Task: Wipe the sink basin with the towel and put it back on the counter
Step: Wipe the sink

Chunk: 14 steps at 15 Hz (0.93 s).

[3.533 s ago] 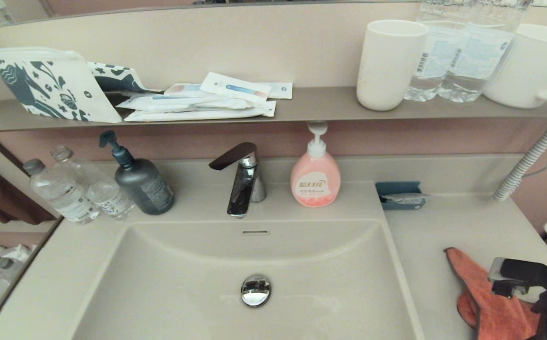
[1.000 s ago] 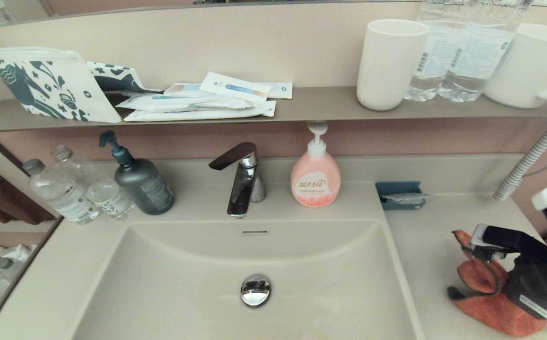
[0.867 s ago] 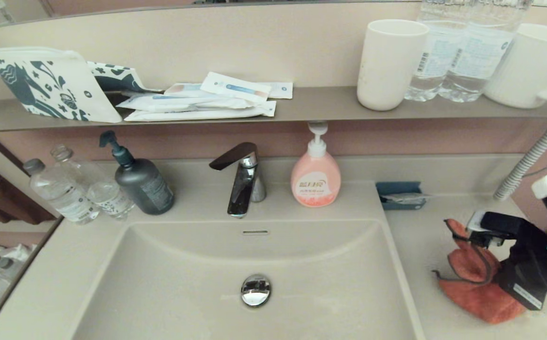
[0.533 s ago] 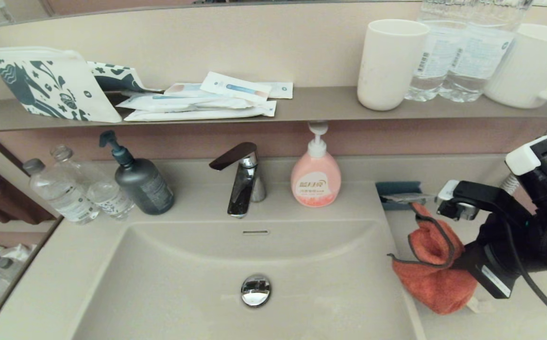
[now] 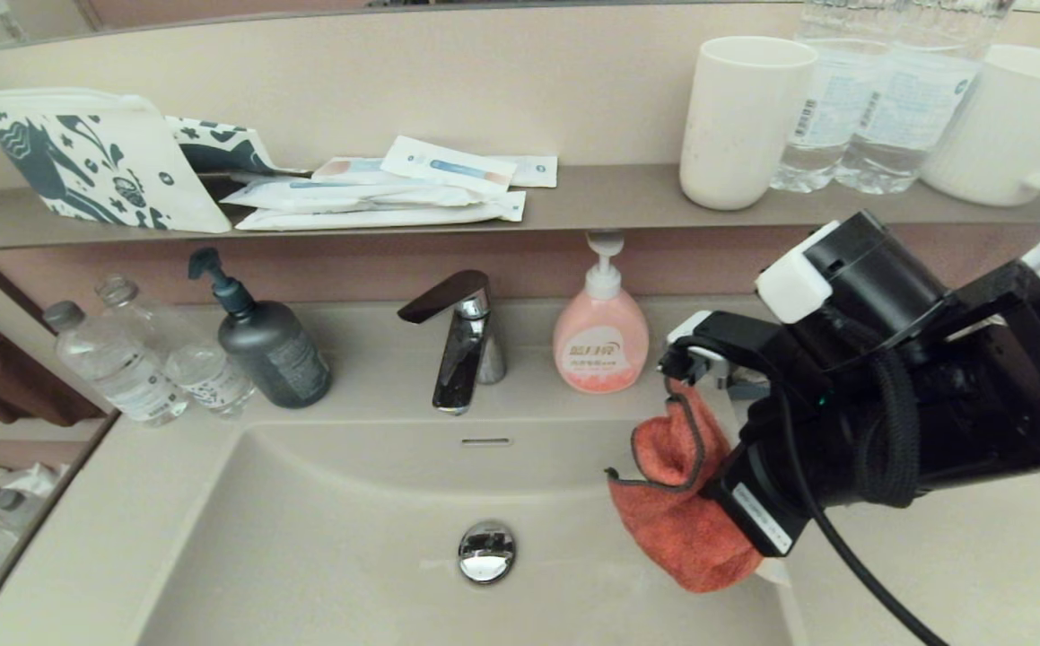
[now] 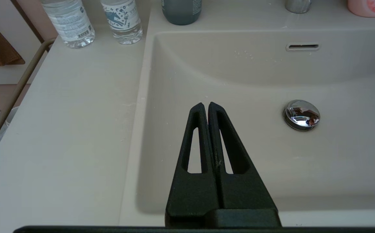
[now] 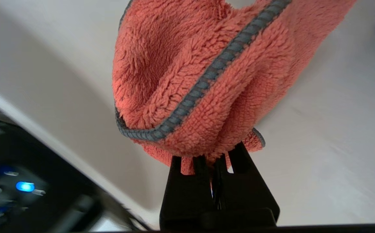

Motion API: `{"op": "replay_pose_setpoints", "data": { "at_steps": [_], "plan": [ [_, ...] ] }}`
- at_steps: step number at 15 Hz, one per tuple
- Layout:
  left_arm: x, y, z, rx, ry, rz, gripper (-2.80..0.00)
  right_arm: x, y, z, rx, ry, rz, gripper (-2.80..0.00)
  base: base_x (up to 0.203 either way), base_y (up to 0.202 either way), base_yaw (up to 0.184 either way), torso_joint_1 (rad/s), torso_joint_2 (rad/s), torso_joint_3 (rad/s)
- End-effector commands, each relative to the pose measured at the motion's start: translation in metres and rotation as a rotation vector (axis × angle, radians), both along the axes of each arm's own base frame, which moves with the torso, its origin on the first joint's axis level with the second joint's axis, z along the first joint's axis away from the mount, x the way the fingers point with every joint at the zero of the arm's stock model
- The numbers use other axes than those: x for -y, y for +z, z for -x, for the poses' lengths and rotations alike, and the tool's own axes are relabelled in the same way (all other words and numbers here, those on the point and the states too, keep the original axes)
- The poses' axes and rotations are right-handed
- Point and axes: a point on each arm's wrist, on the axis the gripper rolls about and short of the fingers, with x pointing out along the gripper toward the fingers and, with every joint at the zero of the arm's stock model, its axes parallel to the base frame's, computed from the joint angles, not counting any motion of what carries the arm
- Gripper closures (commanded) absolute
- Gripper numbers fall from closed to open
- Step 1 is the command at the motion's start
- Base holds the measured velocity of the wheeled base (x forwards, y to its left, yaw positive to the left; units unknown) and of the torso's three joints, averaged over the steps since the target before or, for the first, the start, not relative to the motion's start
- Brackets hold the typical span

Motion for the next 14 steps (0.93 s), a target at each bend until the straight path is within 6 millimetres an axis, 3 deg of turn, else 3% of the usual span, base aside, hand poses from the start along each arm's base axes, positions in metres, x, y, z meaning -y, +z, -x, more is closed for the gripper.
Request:
{"op": "replay_pose_setpoints", "data": {
  "at_steps": [1, 5, 9, 14],
  "plan": [
    [0.000, 0.000, 0.000, -0.001, 0.001, 0.000, 0.00, -0.026, -0.020, 0.000, -0.054, 0.050, 0.057, 0.00, 0.000, 0.000, 0.000, 0.000, 0.00, 0.000],
    [0.000, 0.000, 0.000, -0.001, 0.001, 0.000, 0.00, -0.046, -0.051, 0.011, -0.188, 0.024, 0.146, 0.00, 0.000, 0.000, 0.000, 0.000, 0.00, 0.000],
    [0.000, 0.000, 0.000, -0.001, 0.001, 0.000, 0.00, -0.043, -0.086, 0.020, -0.332, -0.024, 0.307, 0.00, 0.000, 0.000, 0.000, 0.000, 0.00, 0.000],
    [0.000, 0.000, 0.000, -0.001, 0.001, 0.000, 0.00, -0.049, -0.125, 0.015, -0.403, -0.100, 0.409, 0.00, 0.000, 0.000, 0.000, 0.000, 0.00, 0.000]
  ]
}}
